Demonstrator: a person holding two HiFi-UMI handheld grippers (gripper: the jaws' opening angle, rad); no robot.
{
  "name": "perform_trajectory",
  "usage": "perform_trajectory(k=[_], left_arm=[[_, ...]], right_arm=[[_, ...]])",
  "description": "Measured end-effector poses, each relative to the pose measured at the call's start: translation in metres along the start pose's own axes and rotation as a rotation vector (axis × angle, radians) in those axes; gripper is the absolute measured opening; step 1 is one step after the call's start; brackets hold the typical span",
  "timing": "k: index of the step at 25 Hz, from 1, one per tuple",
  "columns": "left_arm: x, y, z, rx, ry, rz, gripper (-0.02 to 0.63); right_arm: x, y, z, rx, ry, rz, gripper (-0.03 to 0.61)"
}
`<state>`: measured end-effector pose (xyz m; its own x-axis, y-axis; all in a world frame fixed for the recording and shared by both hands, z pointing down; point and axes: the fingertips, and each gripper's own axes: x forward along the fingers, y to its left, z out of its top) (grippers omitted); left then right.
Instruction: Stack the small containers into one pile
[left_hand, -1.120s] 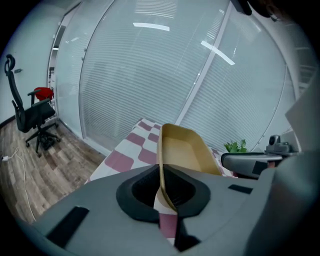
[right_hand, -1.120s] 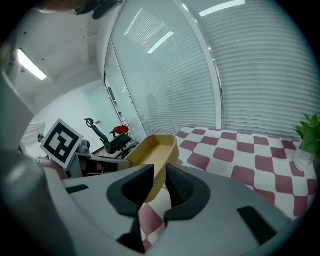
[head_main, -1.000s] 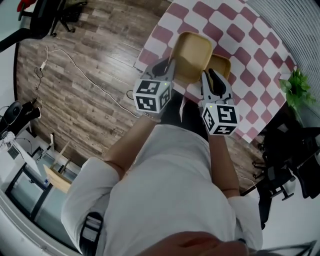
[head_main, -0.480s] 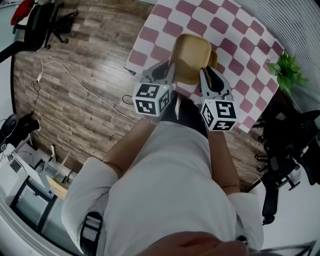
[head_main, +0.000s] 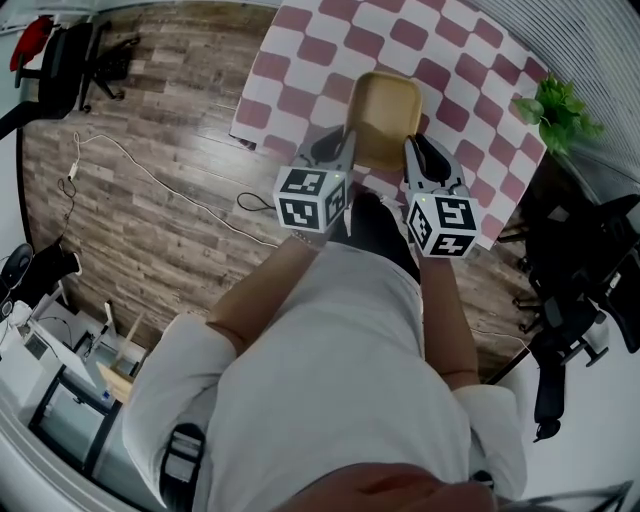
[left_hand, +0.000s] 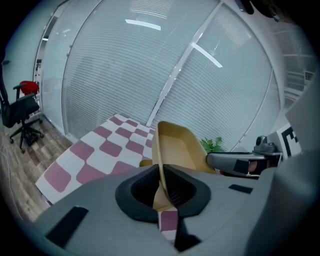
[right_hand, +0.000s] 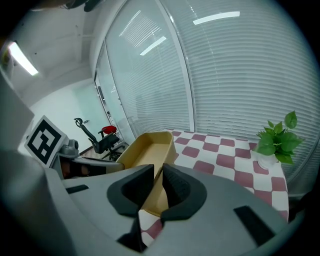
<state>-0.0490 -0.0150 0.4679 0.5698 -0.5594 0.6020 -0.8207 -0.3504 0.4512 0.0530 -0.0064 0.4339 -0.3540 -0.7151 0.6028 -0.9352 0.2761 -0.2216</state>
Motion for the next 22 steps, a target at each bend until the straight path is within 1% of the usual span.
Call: perform_trajectory(k=[3,6,9,16,22], left_arm=[[0.004,0.001,-0.012,-0.035,0.012,0.011,0.046],[0.01,0.003,-0.025,-0.053,0.03,0.021,0.046],[0.021,0.003,-0.037,-0.056,0.05,0.025,0.046],[0.049,0.011,-0.062,-0.067,0.094,0.05,0.046],[0.067,0.018,-0.073,-0.063,0.117,0.066,0.046]], right_arm=[[0.004,-0.003,-0.009,-0.005,0.022,0.001,0.066],[0.01,-0.008,-0.019,-0.015,0.051,0.004,0.066],[0.018,-0.018,-0.031,-0.016,0.076,0.0,0.066],[0.044,-0.039,-0.064,0.022,0.134,-0.009,0.063],[0.064,-0.051,-0.081,0.025,0.161,0.003,0.063]])
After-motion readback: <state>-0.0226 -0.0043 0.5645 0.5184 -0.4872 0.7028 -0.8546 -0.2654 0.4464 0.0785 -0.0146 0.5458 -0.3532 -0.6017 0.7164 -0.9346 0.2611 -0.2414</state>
